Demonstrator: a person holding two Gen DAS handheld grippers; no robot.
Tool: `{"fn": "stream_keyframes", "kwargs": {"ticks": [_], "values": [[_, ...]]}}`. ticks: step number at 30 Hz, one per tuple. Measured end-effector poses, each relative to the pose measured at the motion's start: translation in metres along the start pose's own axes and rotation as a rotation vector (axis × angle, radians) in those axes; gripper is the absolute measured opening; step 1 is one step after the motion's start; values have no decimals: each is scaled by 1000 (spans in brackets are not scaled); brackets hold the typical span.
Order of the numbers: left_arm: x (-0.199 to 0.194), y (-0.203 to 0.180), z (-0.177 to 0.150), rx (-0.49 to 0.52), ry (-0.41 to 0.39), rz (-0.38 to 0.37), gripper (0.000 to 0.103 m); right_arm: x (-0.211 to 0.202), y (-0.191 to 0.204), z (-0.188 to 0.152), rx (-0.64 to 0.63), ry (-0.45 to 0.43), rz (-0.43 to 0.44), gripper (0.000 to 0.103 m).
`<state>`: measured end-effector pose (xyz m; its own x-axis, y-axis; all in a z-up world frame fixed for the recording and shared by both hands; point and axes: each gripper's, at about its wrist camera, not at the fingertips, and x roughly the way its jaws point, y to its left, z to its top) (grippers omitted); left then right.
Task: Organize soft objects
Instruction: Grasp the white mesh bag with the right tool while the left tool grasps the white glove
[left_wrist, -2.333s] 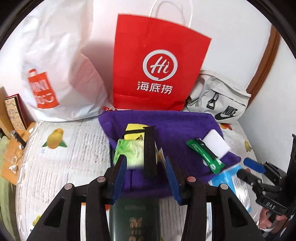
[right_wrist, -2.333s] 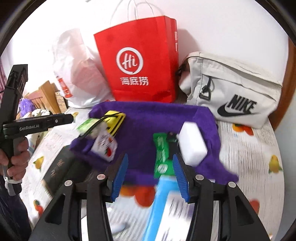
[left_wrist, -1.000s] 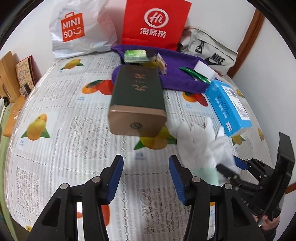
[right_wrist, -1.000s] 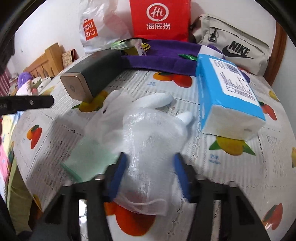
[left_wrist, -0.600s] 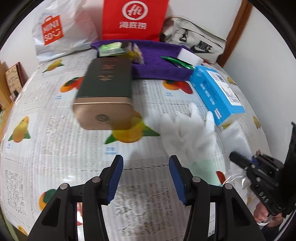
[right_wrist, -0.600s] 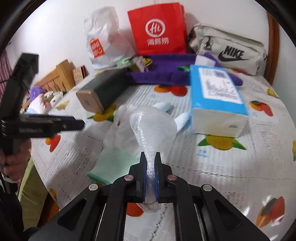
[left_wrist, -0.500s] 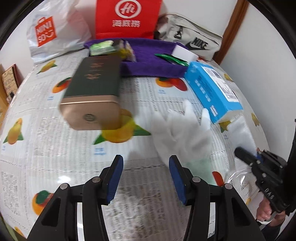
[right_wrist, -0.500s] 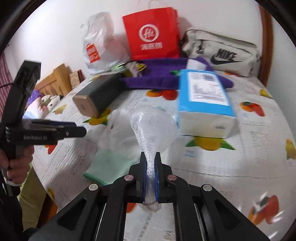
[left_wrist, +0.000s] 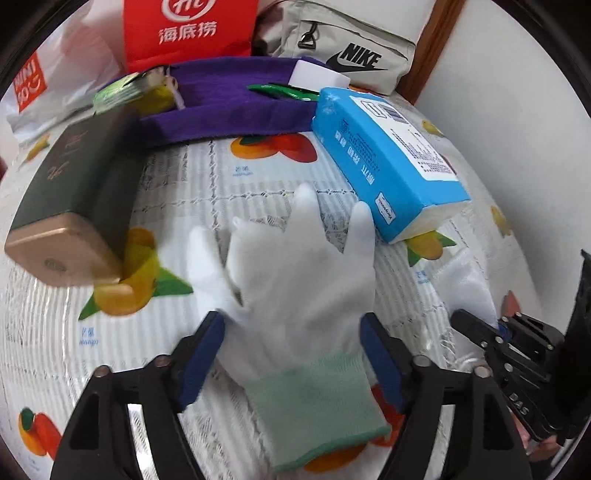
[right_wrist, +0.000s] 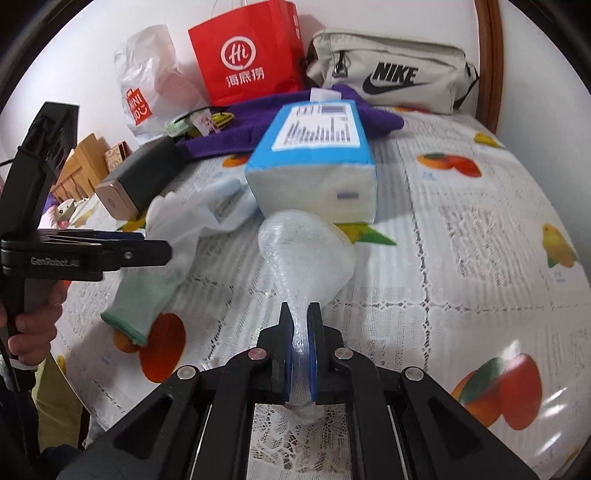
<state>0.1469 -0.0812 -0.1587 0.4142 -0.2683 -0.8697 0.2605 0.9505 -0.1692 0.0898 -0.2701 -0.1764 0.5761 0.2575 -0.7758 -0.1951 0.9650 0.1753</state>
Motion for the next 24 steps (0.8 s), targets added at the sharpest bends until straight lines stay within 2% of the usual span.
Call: {"fn": "stream_keyframes", "kwargs": {"ticks": [1,3,6,11,13,16,18,19,21,24], "values": [[2,-3,0,10,-5,14,81,1,-1,0,5,-4,8,7],[8,-10,2,40,-2,49,90,2,-3,2,15,-7,21,7],[17,-22,4,110,17,136,97,4,-3,3,16,-13,28,7],[17,-21,3,97,2,133,98,5,-3,2,16,-22,32,7],[14,-20,0,95,-15,135,94,5,-4,3,20,-22,34,7],[9,-16,-2,84,-35,136,77,6,-3,3,22,-22,27,7],[5,-12,-2,75,-45,134,60,6,-1,4,16,-20,16,7],[3,-10,-3,72,-49,133,55,6,0,4,15,-20,10,7],[0,-4,-4,63,-58,128,40,6,1,3,17,-22,3,7],[-4,8,-6,30,-62,107,24,6,0,2,42,-30,1,7]]}}
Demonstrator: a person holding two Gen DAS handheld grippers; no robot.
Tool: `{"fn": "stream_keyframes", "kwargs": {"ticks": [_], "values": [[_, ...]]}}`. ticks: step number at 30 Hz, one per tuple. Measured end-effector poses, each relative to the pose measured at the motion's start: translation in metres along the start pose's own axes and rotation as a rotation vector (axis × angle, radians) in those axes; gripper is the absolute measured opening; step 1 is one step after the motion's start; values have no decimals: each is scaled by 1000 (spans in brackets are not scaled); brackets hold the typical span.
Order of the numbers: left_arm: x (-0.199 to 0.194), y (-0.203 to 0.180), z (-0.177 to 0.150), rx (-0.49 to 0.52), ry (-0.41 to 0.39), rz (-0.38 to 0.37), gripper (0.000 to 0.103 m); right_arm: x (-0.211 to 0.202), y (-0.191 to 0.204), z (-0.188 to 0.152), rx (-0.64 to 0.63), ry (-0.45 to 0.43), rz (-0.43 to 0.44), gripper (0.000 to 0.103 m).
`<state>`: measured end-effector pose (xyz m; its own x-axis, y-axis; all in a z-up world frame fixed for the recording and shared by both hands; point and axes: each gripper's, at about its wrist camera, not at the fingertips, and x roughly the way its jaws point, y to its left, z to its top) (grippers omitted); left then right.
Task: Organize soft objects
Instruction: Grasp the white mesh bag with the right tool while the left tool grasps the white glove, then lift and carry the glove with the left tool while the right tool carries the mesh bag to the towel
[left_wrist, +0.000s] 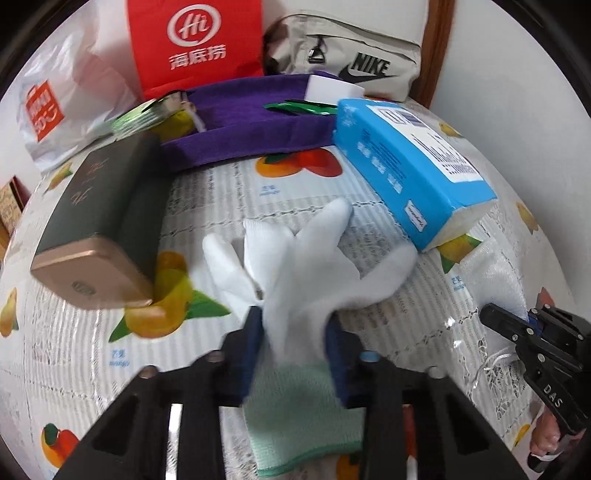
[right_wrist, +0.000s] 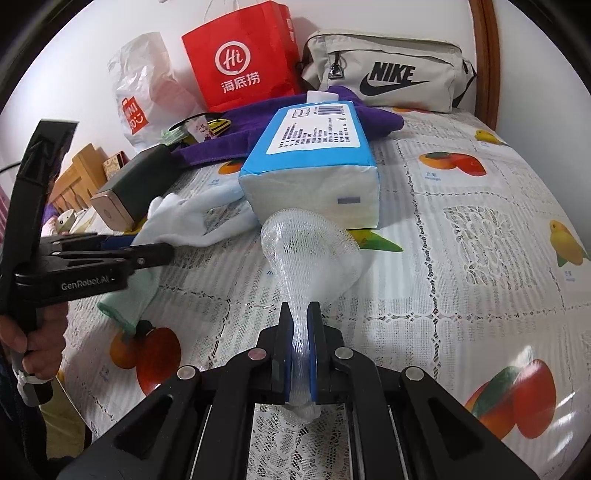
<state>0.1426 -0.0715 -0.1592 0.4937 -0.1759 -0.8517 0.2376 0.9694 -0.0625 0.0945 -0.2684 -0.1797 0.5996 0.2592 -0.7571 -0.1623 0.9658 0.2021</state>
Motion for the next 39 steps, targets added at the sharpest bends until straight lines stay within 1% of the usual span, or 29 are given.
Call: {"fn": "stream_keyframes", "kwargs": {"ticks": [3,5,7,10,14,19,23,28,32,39], "values": [[-4,14,-5,-47,8,-44,14,0,1,-1,6,-3,-11,8],[-8,22,-12,-66,8,-62,12,0,4,-1,-3,-6,-30,8],[-13,28,-20,-85,6,-74,12,0,6,-2,-4,-12,-43,8],[-19,34,-31,-101,5,-79,11,0,5,-4,10,-19,-40,8],[-26,40,-45,-119,1,-93,11,-1,-2,-5,58,-29,-2,8],[-31,40,-55,-132,-20,-98,12,-1,-4,-6,78,-39,25,8],[-36,35,-61,-109,-19,-89,12,-2,0,-10,57,-60,11,8],[-38,36,-64,-120,-29,-98,12,-2,-4,-8,107,-52,26,8],[-38,37,-66,-141,-44,-103,12,-2,0,-10,93,-67,3,8],[-41,35,-68,-132,-46,-92,12,-3,2,-10,106,-64,-8,8]]}}
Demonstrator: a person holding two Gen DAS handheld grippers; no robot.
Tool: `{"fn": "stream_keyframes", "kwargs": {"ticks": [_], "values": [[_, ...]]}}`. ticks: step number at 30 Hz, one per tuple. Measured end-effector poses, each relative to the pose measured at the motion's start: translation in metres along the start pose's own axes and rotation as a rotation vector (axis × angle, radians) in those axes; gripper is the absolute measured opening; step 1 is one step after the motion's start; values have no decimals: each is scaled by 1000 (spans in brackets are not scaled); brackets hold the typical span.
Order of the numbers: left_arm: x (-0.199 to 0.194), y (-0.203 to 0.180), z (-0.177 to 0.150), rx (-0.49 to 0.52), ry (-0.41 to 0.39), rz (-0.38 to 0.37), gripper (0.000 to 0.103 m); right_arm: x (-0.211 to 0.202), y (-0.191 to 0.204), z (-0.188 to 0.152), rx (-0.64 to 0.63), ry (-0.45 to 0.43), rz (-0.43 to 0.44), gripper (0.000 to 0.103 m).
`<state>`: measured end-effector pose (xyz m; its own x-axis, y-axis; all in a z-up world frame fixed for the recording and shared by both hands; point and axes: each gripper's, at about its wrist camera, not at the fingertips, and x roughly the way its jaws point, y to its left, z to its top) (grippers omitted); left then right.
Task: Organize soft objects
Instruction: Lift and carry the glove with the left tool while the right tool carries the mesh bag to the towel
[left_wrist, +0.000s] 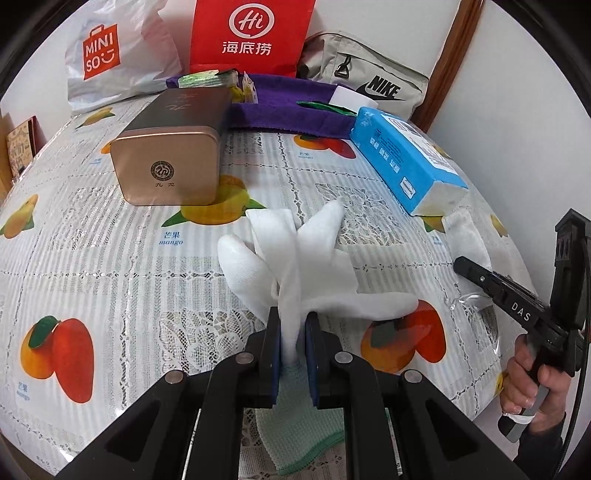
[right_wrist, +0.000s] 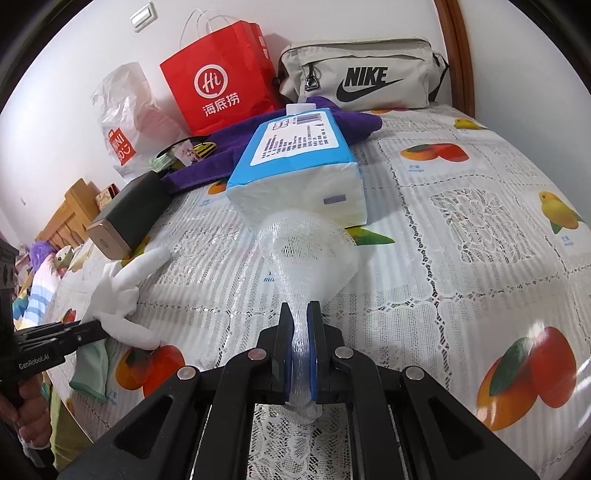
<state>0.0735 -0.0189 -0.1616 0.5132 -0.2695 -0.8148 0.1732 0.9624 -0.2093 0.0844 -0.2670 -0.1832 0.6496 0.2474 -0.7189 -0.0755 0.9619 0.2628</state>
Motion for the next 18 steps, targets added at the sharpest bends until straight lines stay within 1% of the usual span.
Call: {"fn": "stream_keyframes", "kwargs": {"ticks": [4,10,18], "values": [[-7,1,0,-2,-5,4,12,-2,7,2,-19,22,-17,7],[-28,5,4,-8,-41,20,12,-12,22,3,-70,12,-37,7],[-51,9,18,-22,-81,39,12,-40,53,28,-146,-39,-49,7]]}}
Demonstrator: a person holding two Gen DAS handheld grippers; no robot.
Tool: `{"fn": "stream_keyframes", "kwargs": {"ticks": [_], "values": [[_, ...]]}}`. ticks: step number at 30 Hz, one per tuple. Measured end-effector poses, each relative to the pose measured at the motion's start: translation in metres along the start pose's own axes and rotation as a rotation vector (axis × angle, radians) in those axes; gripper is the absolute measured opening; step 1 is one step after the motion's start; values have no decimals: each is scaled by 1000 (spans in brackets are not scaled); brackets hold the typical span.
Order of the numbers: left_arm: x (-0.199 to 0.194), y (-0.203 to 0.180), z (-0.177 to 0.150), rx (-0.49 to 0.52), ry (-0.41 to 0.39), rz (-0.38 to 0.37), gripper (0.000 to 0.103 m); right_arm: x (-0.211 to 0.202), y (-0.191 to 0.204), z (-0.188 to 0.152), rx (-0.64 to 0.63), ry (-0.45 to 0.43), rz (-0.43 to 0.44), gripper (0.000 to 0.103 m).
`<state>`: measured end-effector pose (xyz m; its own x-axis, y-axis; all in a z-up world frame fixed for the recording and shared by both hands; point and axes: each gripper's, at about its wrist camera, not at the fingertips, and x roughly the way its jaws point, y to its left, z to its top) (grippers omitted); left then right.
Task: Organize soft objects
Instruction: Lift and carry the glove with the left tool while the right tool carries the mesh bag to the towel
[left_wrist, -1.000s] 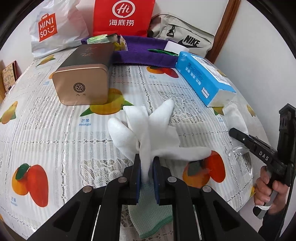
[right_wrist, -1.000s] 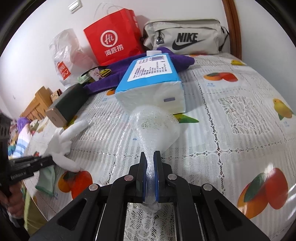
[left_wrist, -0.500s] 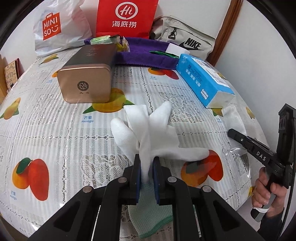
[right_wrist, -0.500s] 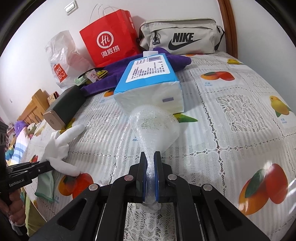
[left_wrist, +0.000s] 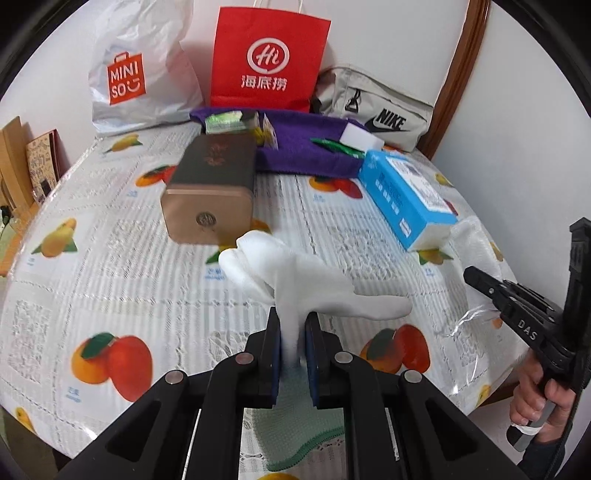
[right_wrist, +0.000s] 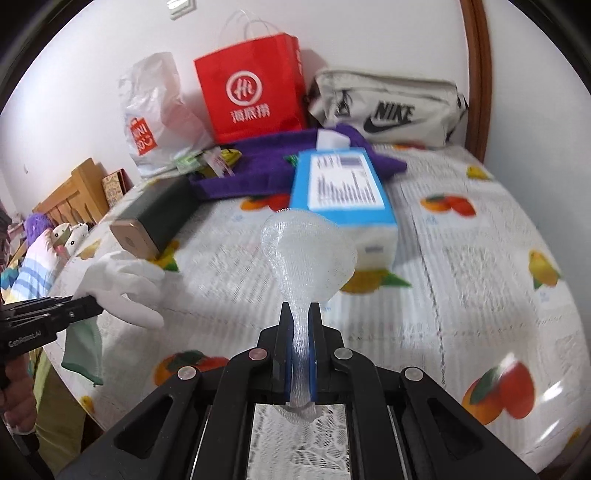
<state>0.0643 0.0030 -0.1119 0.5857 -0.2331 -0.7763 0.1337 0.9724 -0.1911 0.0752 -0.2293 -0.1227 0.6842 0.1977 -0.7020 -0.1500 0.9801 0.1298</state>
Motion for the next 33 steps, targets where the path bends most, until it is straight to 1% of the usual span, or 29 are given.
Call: {"fn": "stream_keyframes", "kwargs": {"ticks": [7,18,25,33], "values": [[-12,-1,24,-1,-33,6,11,-20,12,29,-33,-56,22,7],[-29,-9,73,15,-91,18,11,-26,21,70,-79,-102,55,6],[-27,-7,101,4,-109,29,11,-19,20,98,-98,-112,82,6],[-13,-6,139,11,-123,47,11,2,22,137,-131,-119,88,6]]}}
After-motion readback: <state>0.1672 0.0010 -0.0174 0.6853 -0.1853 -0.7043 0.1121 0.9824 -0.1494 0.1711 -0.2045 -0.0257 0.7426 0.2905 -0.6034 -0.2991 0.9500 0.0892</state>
